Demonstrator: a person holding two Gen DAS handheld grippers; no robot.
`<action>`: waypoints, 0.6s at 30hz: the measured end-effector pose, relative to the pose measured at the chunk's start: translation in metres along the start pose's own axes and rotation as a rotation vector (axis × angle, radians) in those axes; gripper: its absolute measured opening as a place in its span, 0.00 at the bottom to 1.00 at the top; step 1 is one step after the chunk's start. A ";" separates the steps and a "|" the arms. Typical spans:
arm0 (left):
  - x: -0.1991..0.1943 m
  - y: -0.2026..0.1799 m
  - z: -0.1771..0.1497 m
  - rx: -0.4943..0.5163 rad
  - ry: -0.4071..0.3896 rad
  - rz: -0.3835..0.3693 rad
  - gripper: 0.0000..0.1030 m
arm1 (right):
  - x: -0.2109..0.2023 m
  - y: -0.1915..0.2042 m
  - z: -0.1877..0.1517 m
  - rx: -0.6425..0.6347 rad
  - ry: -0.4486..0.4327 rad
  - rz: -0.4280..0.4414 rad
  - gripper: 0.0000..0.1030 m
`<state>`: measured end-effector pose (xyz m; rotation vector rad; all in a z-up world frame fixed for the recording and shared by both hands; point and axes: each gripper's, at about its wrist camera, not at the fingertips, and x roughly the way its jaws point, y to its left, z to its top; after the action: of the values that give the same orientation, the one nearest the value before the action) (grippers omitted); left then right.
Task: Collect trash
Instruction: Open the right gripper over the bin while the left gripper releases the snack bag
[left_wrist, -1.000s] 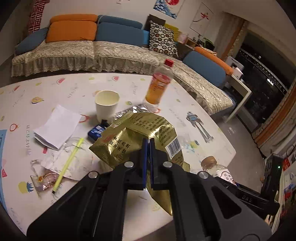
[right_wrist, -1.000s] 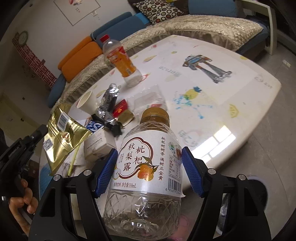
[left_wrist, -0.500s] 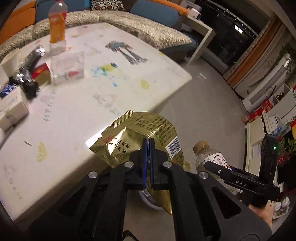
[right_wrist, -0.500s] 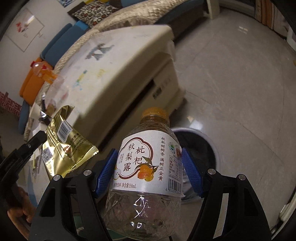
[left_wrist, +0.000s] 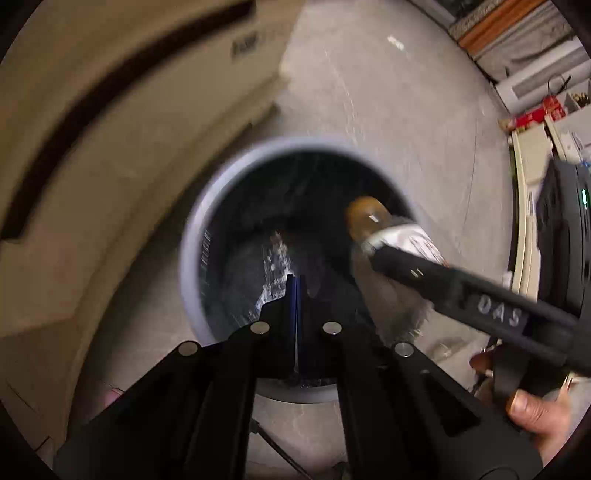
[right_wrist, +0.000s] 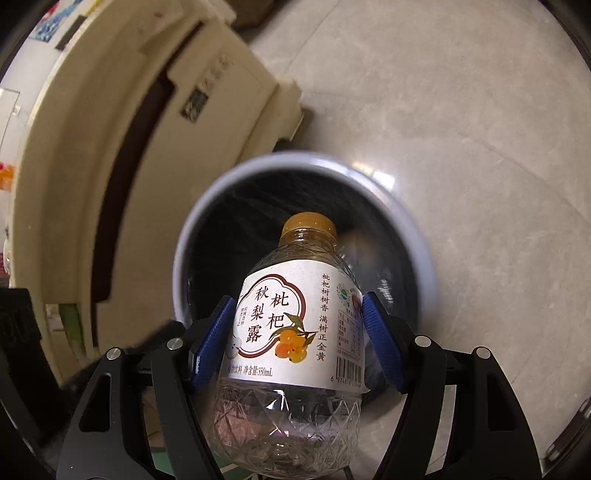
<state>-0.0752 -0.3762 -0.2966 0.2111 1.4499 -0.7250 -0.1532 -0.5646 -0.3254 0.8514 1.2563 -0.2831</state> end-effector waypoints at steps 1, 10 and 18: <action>0.008 0.002 -0.002 -0.003 0.019 0.000 0.00 | 0.007 0.000 0.002 -0.005 0.012 -0.012 0.69; 0.035 0.001 -0.004 0.044 0.103 0.045 0.10 | 0.023 -0.009 0.009 -0.001 0.031 -0.042 0.85; 0.014 0.009 -0.001 0.014 0.054 0.031 0.14 | -0.008 -0.008 0.014 0.011 -0.037 -0.008 0.85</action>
<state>-0.0719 -0.3730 -0.3125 0.2656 1.4904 -0.7091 -0.1508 -0.5819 -0.3204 0.8475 1.2248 -0.3114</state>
